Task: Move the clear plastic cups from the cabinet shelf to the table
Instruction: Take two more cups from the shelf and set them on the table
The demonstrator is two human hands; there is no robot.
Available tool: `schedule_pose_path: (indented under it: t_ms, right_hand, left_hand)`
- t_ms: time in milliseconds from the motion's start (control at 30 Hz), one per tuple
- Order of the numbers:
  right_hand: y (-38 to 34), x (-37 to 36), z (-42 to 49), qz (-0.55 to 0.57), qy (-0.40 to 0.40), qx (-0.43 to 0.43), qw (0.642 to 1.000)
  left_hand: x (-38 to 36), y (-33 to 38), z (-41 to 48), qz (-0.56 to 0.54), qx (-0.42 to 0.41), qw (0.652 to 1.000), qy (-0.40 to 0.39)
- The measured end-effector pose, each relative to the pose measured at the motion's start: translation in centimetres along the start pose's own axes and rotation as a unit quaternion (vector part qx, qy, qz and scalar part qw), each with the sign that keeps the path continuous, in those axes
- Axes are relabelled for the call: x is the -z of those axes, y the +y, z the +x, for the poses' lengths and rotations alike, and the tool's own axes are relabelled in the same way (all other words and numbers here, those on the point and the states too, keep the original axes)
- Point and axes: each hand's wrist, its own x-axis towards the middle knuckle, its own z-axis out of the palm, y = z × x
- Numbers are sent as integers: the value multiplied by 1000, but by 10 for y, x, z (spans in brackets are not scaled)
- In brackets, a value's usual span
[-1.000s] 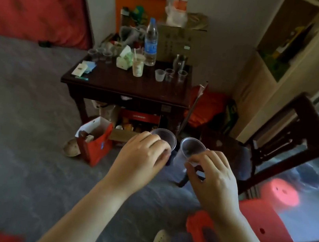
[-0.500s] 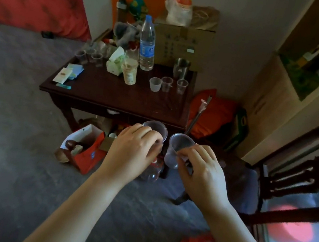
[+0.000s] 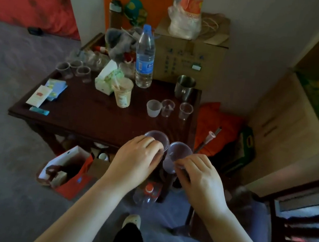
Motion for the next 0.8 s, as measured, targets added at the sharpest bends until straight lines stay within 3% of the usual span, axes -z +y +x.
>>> schedule_pose_path:
  t_ms: [233, 633, 800]
  right_hand:
    - [50, -38, 103, -21, -7, -50, 998]
    - [118, -84, 131, -38, -55, -150, 986]
    - [149, -101, 141, -35, -114, -134, 984]
  left_hand:
    - [-32, -73, 101, -49, -13, 998, -35]
    - [-101, -130, 160, -73, -27, 989, -127]
    - [-128, -136, 172, -80, 5, 986, -145]
